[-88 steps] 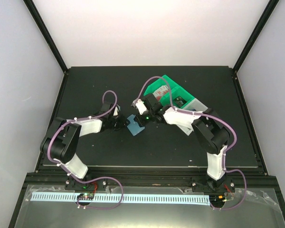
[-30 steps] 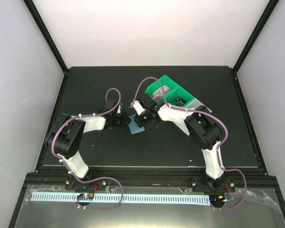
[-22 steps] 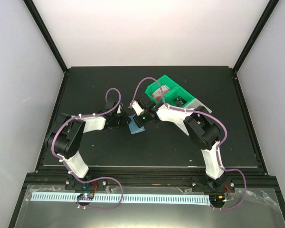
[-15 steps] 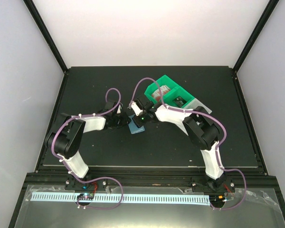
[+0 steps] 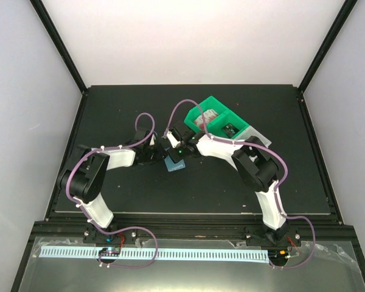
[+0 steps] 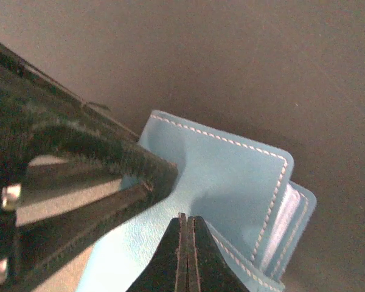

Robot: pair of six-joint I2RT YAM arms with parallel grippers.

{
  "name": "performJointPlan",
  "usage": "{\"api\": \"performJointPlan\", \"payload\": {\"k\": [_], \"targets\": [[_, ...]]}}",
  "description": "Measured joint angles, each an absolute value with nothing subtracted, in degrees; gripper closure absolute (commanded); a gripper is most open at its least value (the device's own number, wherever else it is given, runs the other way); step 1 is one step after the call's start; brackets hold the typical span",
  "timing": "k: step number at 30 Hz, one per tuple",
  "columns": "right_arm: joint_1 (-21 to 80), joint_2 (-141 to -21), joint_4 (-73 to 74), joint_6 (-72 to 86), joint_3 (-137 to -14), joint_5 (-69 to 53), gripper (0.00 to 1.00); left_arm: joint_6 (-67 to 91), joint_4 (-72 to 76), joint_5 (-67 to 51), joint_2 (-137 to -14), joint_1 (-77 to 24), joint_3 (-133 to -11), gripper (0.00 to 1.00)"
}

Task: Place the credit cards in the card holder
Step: Close the card holder at the center of the board.

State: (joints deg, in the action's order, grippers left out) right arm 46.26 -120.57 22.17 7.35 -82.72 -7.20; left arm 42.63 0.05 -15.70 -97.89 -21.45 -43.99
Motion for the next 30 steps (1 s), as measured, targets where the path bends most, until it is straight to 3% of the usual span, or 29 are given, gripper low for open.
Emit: {"api": "performJointPlan", "payload": {"k": [15, 30], "targets": [[46.94, -118.78, 9.32, 10.24, -75.31, -6.94, 0.99, 42.61, 0.71, -16.16, -98.13, -21.43, -43.97, 0.77], [42.17, -118.87, -3.09, 17.26, -68.62, -22.28, 0.99, 42.59, 1.34, -16.99, -98.26, -21.10, -43.72, 0.77]]}}
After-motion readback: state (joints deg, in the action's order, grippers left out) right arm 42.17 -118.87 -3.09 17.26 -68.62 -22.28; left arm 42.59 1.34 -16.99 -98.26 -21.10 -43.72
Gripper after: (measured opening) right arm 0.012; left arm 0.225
